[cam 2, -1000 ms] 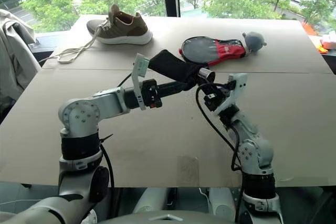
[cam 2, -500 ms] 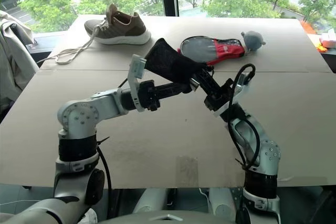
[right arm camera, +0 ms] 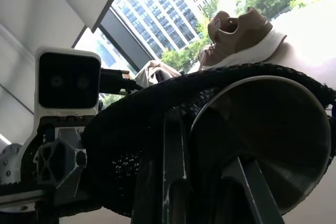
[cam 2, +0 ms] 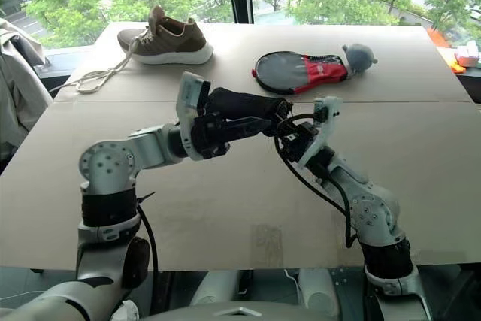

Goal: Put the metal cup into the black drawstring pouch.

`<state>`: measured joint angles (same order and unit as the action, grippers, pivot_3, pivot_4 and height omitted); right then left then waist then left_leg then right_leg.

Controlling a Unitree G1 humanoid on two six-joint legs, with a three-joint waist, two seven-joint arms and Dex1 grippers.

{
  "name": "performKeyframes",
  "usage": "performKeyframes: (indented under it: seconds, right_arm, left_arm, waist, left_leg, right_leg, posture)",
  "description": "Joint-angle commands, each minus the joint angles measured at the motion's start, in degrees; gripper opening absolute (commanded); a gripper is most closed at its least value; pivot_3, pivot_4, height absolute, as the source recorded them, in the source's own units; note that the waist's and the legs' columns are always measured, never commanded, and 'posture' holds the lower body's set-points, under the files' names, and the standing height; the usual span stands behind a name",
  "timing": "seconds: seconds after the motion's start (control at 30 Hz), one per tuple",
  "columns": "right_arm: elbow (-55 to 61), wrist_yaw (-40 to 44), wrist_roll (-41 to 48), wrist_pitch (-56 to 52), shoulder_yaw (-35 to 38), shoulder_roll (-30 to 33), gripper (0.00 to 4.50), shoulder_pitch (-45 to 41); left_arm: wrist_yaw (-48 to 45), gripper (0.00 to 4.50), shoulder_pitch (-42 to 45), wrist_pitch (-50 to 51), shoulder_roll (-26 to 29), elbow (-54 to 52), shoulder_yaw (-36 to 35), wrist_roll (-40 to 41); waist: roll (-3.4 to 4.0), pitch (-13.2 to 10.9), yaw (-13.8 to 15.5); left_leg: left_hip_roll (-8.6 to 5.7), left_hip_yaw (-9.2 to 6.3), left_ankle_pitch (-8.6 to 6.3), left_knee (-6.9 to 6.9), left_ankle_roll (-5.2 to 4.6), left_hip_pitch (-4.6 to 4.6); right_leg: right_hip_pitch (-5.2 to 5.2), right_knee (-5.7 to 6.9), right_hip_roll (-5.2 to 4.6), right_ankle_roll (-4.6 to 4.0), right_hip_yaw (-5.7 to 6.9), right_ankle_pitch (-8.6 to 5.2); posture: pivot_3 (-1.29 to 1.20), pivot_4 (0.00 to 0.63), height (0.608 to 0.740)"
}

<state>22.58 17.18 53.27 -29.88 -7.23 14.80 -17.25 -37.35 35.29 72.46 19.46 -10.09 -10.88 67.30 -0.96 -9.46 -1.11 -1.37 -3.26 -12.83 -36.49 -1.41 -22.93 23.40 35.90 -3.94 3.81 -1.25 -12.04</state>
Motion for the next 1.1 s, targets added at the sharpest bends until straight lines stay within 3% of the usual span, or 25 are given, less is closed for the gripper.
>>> performKeyframes:
  seconds: [0.03, 0.13, 0.27, 0.37, 0.47, 0.6, 0.63, 0.73, 0.93, 1.1]
  right_arm:
    - [-0.50, 5.34, -16.02, 8.09, -5.70, 3.07, 0.06, -2.69]
    - [-3.36, 8.93, -31.10, 17.95, -11.45, 6.28, 0.06, -5.02]
    - [-10.94, 7.96, -61.33, 38.01, -20.38, 13.53, 0.06, -13.31]
    - [-15.87, 5.91, -73.68, 44.68, -22.65, 16.36, 0.06, -18.15]
    - [-18.10, 6.18, -69.36, 40.79, -19.33, 12.50, 0.06, -17.18]
    - [-16.43, 10.95, -65.23, 39.78, -17.65, 11.80, 1.26, -13.75]
    - [-15.73, 11.58, -64.47, 39.66, -16.90, 11.75, 1.84, -12.92]
    - [-12.61, 13.56, -60.03, 36.77, -13.53, 11.68, 2.91, -9.74]
    - [-2.71, 19.57, -44.58, 23.03, -4.68, 13.31, 2.91, -1.06]
    - [5.46, 17.76, -29.94, 9.67, 3.98, 11.55, 2.91, 2.27]
  left_arm:
    - [0.18, 0.00, 1.96, 0.72, -0.04, -0.76, -0.89, 4.63]
    - [1.01, 0.00, 2.18, 0.51, 0.11, -0.21, -0.77, 5.07]
    - [2.15, 0.00, 2.40, -0.18, -0.06, 0.58, 0.00, 4.25]
    - [2.84, 0.00, 2.36, -0.43, -0.37, 0.70, 0.41, 4.20]
    - [2.78, 0.00, 2.10, -1.25, -0.28, 0.44, 1.04, 3.22]
    - [5.67, 0.00, 2.98, -5.55, -1.48, 3.15, 0.63, -1.38]
    - [6.49, 0.00, 3.29, -6.59, -1.81, 4.16, 0.47, -2.63]
    - [6.91, 0.00, 3.15, -11.28, -1.42, 6.20, 2.11, -9.01]
    - [3.62, 0.00, 1.42, -16.55, 0.37, 7.64, 4.91, -16.08]
    - [-0.26, 0.00, -1.88, -17.92, 3.06, 5.12, 7.43, -18.91]
  waist:
    - [0.00, 0.00, 0.08]
    - [-0.01, 0.00, 0.11]
    - [0.00, -0.01, 0.11]
    - [-0.05, -0.03, 0.10]
    - [-0.11, -0.02, 0.21]
    - [-0.15, -0.04, 0.52]
    - [-0.15, -0.05, 0.57]
    - [-0.19, -0.07, 0.56]
    - [-0.19, -0.08, 0.50]
    - [-0.18, -0.08, 0.24]
  left_leg:
    - [0.00, 0.00, 0.00, 0.00, 0.00, 0.00]
    - [-0.05, 0.07, 0.00, -0.04, 0.01, 0.00]
    - [-0.05, 0.05, 0.02, -0.03, 0.04, 0.00]
    - [-0.07, 0.17, 0.17, -0.03, 0.30, 0.00]
    - [-0.03, 0.13, 0.21, 0.04, 0.37, -0.02]
    - [-0.05, 0.02, 0.21, 0.04, 0.37, -0.06]
    - [-0.06, 0.01, 0.21, 0.02, 0.37, -0.07]
    - [-0.13, -0.03, 0.20, 0.02, 0.36, -0.08]
    - [-0.09, -0.08, 0.07, 0.03, 0.14, -0.07]
    - [-0.05, -0.04, 0.04, 0.03, 0.09, -0.04]
  right_leg:
    - [0.00, 0.00, 0.00, 0.00, 0.00, 0.00]
    - [0.00, -0.01, -0.03, 0.02, -0.04, 0.00]
    - [0.02, 0.00, -0.03, 0.00, -0.03, 0.01]
    - [0.04, -0.01, -0.04, 0.02, -0.07, 0.01]
    - [0.06, 0.00, -0.04, -0.04, -0.06, 0.02]
    - [0.04, -0.04, -0.13, -0.04, -0.08, 0.03]
    - [0.03, -0.06, -0.15, -0.04, -0.07, 0.03]
    - [0.03, -0.06, -0.17, -0.03, -0.03, 0.03]
    - [0.03, -0.03, -0.11, -0.04, 0.00, 0.03]
    - [0.03, -0.02, -0.11, -0.04, -0.03, 0.03]
  posture:
    - [0.00, 0.150, 0.740]
    - [0.00, 0.150, 0.740]
    - [0.00, 0.150, 0.740]
    - [0.00, 0.150, 0.740]
    - [0.00, 0.150, 0.740]
    - [0.00, 0.150, 0.740]
    - [0.00, 0.150, 0.740]
    - [0.00, 0.150, 0.740]
    - [0.00, 0.150, 0.740]
    - [0.00, 0.150, 0.740]
